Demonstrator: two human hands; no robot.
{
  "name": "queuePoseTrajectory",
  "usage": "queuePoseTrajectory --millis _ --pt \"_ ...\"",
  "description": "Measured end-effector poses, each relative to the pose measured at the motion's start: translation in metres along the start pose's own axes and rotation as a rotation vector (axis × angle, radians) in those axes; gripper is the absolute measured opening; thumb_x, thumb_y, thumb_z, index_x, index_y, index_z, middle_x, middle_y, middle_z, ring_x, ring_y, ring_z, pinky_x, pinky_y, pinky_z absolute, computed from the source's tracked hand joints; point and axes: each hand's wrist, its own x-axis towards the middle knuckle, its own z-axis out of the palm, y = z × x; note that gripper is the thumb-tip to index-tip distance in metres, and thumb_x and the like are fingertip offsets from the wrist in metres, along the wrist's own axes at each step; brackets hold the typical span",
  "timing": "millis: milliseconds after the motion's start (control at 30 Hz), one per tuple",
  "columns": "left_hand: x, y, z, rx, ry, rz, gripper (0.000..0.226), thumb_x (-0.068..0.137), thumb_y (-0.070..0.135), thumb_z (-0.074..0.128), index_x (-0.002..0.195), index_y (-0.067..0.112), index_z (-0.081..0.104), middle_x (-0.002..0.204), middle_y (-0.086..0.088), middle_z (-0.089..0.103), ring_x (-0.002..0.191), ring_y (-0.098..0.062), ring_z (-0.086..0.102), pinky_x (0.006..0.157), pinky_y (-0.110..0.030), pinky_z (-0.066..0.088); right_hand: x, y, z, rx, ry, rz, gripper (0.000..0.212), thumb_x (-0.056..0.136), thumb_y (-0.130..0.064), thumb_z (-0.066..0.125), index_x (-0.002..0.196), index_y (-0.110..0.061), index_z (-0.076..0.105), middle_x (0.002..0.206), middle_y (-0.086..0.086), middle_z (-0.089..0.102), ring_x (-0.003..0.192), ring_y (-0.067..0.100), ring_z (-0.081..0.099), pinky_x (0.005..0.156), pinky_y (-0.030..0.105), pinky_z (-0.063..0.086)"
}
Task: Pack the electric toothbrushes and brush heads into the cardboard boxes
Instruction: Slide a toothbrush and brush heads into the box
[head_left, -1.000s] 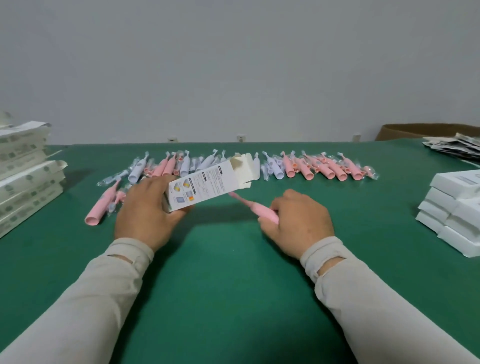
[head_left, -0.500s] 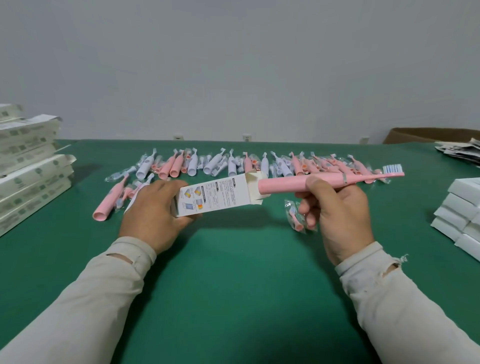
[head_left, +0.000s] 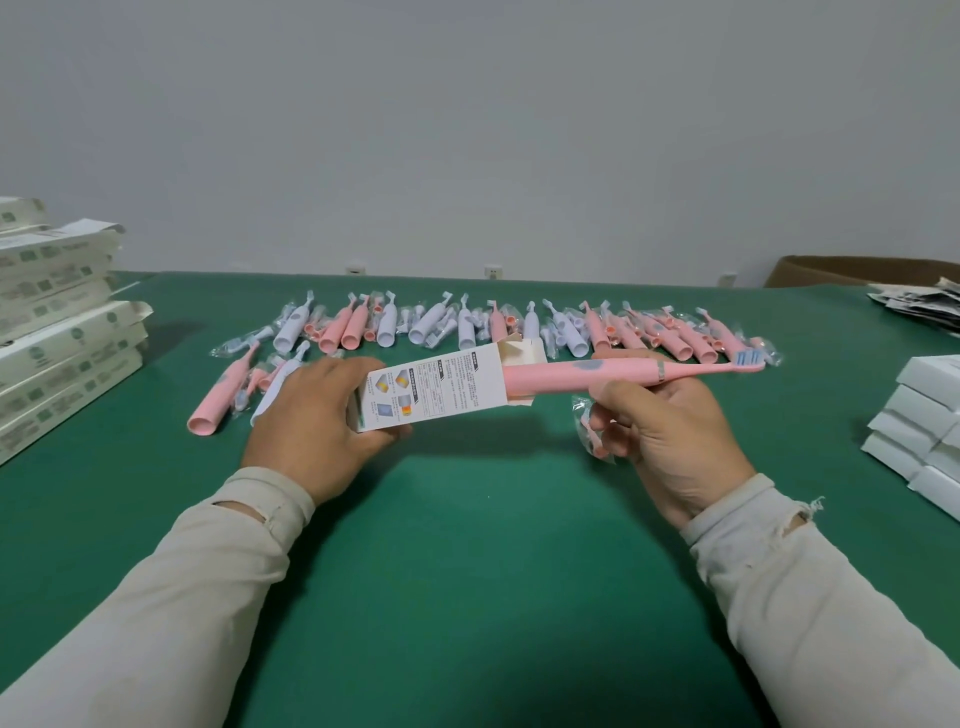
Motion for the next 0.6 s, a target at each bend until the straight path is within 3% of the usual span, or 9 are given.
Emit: queuePoseTrajectory --millis 133,300,433,533,600 --pt "-0.001 0.001 -0.001 0.025 0.001 -0.008 0.051 0.074 0.048 0.08 0.119 0.035 0.06 0.107 0.012 0.06 0.103 -0.018 0.052 0.087 -0.046 0.049 0.002 0.001 -0.002 -0.024 0.008 0.02 0.021 0.083 0.004 0.066 0.103 -0.003 0.07 0.066 0.006 0.057 0.056 0.018 0.048 0.044 0.026 0.032" --pt "-0.002 0.003 0.0 0.017 -0.019 -0.002 0.053 0.074 0.046 0.08 0.121 0.036 0.059 0.107 0.014 0.056 0.105 -0.016 0.051 0.088 -0.042 0.047 0.0 0.001 -0.002 -0.049 -0.11 0.082 0.032 0.066 -0.004 0.067 0.091 -0.022 0.075 0.07 0.003 0.063 0.056 0.016 0.049 0.045 0.025 0.032" --pt "-0.003 0.009 0.004 0.027 -0.051 0.034 0.052 0.075 0.046 0.078 0.122 0.035 0.059 0.113 0.011 0.06 0.107 -0.016 0.051 0.09 -0.042 0.047 -0.007 0.008 0.012 -0.188 -0.206 0.136 0.034 0.069 -0.009 0.074 0.1 -0.023 0.075 0.078 -0.001 0.07 0.051 0.009 0.046 0.044 0.021 0.035" --pt "-0.002 0.007 0.002 0.052 -0.027 -0.017 0.05 0.075 0.047 0.079 0.12 0.035 0.059 0.109 0.012 0.059 0.107 -0.019 0.052 0.088 -0.046 0.049 -0.003 0.005 0.012 -0.03 -0.073 0.178 0.031 0.083 0.0 0.071 0.112 -0.009 0.063 0.087 0.007 0.066 0.053 0.01 0.052 0.042 0.022 0.038" --pt "-0.001 0.003 -0.001 0.079 -0.006 -0.067 0.049 0.076 0.047 0.08 0.119 0.035 0.06 0.108 0.009 0.059 0.106 -0.021 0.051 0.086 -0.046 0.049 0.002 -0.003 0.003 0.139 0.08 0.159 0.017 0.09 -0.001 0.065 0.106 -0.005 0.06 0.081 0.009 0.066 0.057 0.013 0.059 0.045 0.023 0.044"
